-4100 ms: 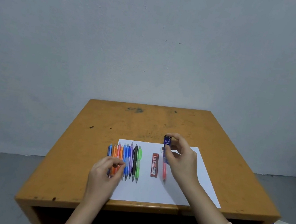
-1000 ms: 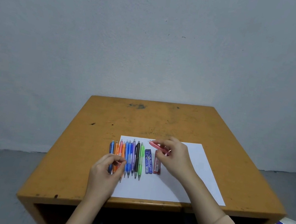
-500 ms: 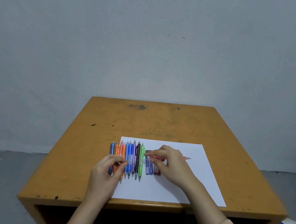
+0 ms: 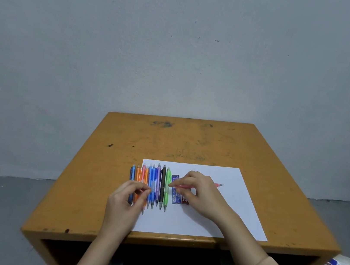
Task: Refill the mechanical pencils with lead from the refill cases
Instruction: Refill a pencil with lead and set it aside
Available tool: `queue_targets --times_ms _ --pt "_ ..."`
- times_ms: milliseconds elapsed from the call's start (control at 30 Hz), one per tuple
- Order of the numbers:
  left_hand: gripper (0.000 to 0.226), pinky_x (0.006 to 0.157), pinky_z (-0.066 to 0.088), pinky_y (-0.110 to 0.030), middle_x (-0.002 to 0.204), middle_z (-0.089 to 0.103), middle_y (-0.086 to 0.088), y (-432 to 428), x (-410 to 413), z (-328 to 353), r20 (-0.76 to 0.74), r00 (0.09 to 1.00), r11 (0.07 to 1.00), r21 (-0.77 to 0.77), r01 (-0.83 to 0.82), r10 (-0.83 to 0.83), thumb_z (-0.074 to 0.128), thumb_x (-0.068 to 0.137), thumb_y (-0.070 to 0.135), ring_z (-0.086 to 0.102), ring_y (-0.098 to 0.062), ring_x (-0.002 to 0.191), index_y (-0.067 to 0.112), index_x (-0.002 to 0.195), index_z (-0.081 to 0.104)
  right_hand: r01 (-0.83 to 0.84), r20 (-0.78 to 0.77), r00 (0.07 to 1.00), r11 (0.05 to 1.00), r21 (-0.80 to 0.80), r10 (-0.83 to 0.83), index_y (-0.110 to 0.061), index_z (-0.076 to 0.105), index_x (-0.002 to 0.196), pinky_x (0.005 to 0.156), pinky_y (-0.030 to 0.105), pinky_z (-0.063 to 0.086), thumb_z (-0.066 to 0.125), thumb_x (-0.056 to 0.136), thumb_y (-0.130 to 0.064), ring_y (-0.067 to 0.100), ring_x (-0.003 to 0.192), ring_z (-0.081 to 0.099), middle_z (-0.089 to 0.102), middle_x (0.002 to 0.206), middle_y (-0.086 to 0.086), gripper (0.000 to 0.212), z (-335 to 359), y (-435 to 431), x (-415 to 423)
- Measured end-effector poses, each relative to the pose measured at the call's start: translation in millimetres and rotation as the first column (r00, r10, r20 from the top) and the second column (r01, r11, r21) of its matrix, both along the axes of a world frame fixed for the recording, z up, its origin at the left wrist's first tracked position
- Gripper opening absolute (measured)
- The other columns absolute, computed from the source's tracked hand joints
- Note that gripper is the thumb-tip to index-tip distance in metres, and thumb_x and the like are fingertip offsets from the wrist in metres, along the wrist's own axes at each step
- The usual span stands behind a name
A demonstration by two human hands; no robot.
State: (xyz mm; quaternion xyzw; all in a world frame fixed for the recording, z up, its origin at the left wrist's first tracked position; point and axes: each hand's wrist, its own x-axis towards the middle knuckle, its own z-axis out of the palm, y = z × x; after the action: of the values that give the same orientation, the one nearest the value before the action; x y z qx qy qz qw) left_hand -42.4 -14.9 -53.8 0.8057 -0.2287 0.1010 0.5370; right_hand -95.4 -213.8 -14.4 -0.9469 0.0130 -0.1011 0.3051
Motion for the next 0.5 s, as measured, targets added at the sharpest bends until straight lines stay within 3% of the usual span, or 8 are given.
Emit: queue_targets --times_ms 500 --pt "0.013 0.061 0.049 -0.008 0.094 0.061 0.017 -0.2 -1.1 1.4 -0.049 0.999 1.0 0.001 0.0 0.0 0.069 0.083 0.015 0.054 0.007 0.1 0.026 0.09 0.067 -0.015 -0.006 1.0 1.0 0.003 0.015 -0.035 0.07 0.11 0.08 0.031 0.051 0.059 0.093 -0.022 0.009 0.094 0.054 0.056 0.093 -0.011 0.024 3.6 1.9 -1.6"
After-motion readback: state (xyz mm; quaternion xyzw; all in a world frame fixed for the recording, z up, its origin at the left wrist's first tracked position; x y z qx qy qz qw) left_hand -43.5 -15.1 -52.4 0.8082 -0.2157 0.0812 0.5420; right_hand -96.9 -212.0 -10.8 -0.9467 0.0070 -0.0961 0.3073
